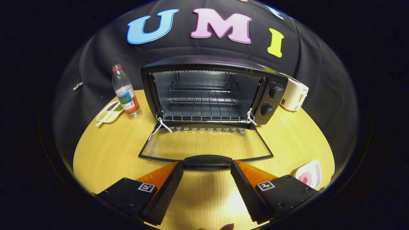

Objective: Open the toaster oven, put the food inside, and close the toaster oven door.

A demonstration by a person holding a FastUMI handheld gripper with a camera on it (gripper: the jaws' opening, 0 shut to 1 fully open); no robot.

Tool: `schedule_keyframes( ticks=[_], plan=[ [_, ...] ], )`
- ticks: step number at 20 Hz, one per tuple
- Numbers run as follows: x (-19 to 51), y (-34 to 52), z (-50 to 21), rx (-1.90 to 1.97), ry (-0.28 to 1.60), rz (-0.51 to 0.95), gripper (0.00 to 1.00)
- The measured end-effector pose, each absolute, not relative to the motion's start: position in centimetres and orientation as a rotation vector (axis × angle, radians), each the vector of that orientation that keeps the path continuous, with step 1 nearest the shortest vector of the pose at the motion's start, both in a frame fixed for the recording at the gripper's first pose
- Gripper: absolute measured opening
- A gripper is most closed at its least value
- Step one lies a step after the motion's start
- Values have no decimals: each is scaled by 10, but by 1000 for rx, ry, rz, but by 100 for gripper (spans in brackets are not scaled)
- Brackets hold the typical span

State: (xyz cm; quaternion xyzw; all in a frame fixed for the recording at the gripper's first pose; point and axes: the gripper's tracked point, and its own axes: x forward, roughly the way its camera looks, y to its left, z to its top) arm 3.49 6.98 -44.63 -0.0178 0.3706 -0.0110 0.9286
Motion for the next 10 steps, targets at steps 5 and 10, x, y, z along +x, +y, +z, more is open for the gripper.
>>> schedule_keyframes(
  ticks=[5,10],
  plan=[
    [29,63,-437,-8,764,-27,99],
    [14,47,-388,60,747,3,99]
  ],
)
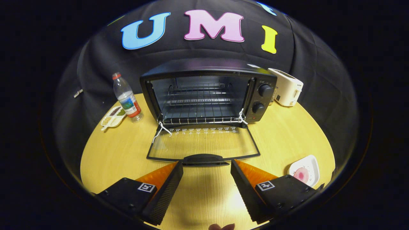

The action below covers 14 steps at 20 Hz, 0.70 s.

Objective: Open the toaster oven, put the food inside, and close the toaster oven door.

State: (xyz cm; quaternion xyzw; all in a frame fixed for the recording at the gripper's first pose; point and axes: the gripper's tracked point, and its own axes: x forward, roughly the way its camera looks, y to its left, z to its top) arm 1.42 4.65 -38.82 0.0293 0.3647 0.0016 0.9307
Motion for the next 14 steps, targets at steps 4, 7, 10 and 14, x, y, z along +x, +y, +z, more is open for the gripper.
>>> schedule_keyframes(
  ticks=[4,7,10,14],
  plan=[
    [-16,-4,-347,76,831,76,99],
    [-37,-77,-340,38,939,80,99],
    [-47,-152,-348,19,1026,56,99],
    [-56,-242,-377,33,1153,11,99]
  ],
)
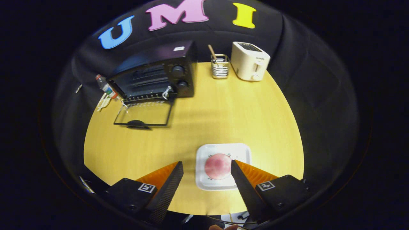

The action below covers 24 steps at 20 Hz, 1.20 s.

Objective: Open the toaster oven, put the food inside, and close the toaster oven door.

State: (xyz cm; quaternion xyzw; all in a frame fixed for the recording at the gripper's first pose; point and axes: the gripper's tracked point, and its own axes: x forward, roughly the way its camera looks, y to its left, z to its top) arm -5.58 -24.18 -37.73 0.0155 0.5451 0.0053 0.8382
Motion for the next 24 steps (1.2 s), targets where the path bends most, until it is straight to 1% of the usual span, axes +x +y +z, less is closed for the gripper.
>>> schedule_keyframes(
  ticks=[3,10,11,12,13,14,15,16,17,18,19,24],
  plan=[
    [-64,-289,-411,17,1265,9,98],
    [-70,-317,-483,36,1460,53,99],
    [-70,-319,-488,27,1464,60,85],
    [-69,-319,-492,25,1466,66,74],
    [-69,-317,-494,27,1473,75,59],
    [-68,-319,-495,9,1476,68,54],
    [-66,-318,-495,29,1481,65,38],
    [-66,-320,-498,62,1481,72,29],
    [-67,-321,-501,76,1487,103,13],
    [-62,-321,-493,117,1489,136,13],
    [-75,-319,-500,145,1520,162,6],
    [-78,-307,-493,516,1488,174,5]
  ],
)
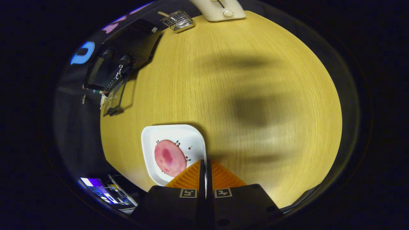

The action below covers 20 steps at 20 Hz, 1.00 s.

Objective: Open the toaster oven, put the food inside, and close the toaster oven door.

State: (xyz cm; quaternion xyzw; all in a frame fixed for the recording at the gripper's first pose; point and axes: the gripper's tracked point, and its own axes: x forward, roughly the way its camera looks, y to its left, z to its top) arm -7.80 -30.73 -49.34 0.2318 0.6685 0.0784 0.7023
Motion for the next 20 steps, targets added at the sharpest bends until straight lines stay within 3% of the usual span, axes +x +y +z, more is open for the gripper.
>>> schedule_keyframes(
  ticks=[12,20],
  plan=[
    [-80,-284,-489,989,1280,46,5],
    [-48,-161,-499,1210,1114,-123,5]
  ],
)
